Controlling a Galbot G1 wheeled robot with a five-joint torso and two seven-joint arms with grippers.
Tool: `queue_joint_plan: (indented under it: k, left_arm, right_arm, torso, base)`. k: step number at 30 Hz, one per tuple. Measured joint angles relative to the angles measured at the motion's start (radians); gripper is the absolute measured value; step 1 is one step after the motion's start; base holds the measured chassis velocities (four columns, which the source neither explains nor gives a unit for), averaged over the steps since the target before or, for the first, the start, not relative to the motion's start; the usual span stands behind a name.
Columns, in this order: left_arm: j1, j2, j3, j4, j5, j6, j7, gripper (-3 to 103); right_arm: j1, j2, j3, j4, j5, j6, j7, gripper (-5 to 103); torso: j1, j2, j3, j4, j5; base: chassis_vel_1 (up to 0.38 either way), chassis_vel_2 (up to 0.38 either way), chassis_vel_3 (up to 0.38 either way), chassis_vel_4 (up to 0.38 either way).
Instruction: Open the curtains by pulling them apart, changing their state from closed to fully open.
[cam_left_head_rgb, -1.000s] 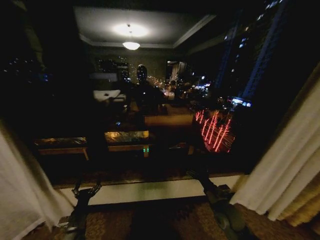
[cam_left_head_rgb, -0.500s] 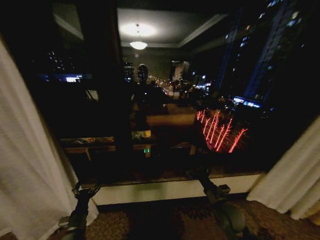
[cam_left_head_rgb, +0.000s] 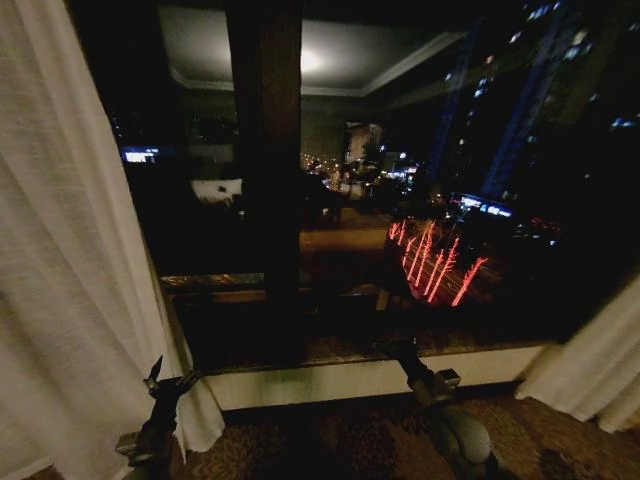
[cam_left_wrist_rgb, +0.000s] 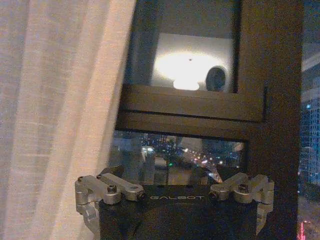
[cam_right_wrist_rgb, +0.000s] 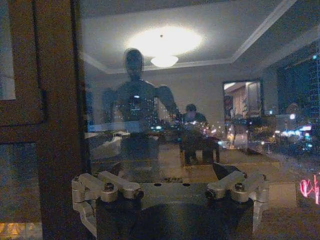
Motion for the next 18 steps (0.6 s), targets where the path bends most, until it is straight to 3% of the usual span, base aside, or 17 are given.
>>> queue_joint_plan:
  k: [8, 18]
  left_arm:
    - [0.0, 0.0, 0.0, 0.0, 0.0, 0.0, 0.0, 100]
    - [0.0, 0.0, 0.0, 0.0, 0.0, 0.0, 0.0, 100]
  right_arm:
    - [0.0, 0.0, 0.0, 0.0, 0.0, 0.0, 0.0, 100]
    - [0.0, 0.0, 0.0, 0.0, 0.0, 0.0, 0.0, 100]
  torso:
    - [0.0, 0.0, 0.0, 0.0001, -0.0014]
    - [0.0, 0.0, 0.0, 0.0002, -0.0006]
  base:
    - [-0.002, -0.008, -0.001, 0.004]
    - [0.126, 0.139, -0.131, -0.123]
